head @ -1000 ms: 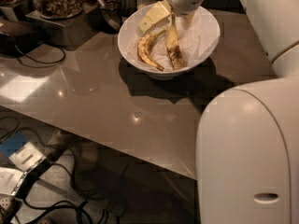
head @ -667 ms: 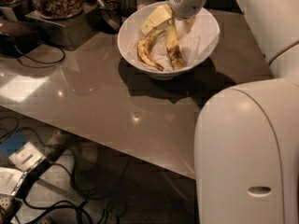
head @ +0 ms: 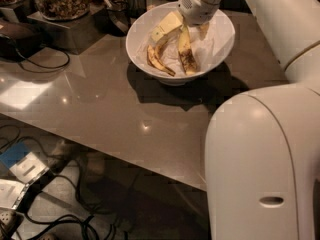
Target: Pick banana from white bowl
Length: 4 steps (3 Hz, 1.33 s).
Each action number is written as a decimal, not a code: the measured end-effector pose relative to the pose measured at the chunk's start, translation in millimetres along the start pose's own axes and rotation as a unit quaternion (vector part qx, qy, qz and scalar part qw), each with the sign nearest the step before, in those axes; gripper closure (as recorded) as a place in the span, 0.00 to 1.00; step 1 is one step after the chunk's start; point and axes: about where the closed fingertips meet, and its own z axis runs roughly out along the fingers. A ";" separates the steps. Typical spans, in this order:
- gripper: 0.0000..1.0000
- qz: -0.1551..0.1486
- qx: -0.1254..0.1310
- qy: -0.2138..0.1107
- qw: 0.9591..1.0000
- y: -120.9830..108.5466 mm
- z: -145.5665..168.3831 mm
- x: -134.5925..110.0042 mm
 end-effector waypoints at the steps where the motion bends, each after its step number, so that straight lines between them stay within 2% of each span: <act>1: 0.00 0.006 0.008 0.005 1.000 -2.6 4.9 1.4; 3: 0.06 0.015 0.019 0.008 1.000 -5.3 6.8 2.8; 4: 0.15 0.017 0.022 0.010 1.000 -5.9 8.7 3.5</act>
Offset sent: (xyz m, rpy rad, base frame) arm -0.0070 -0.0085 -0.0033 -0.0419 0.0175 -0.0356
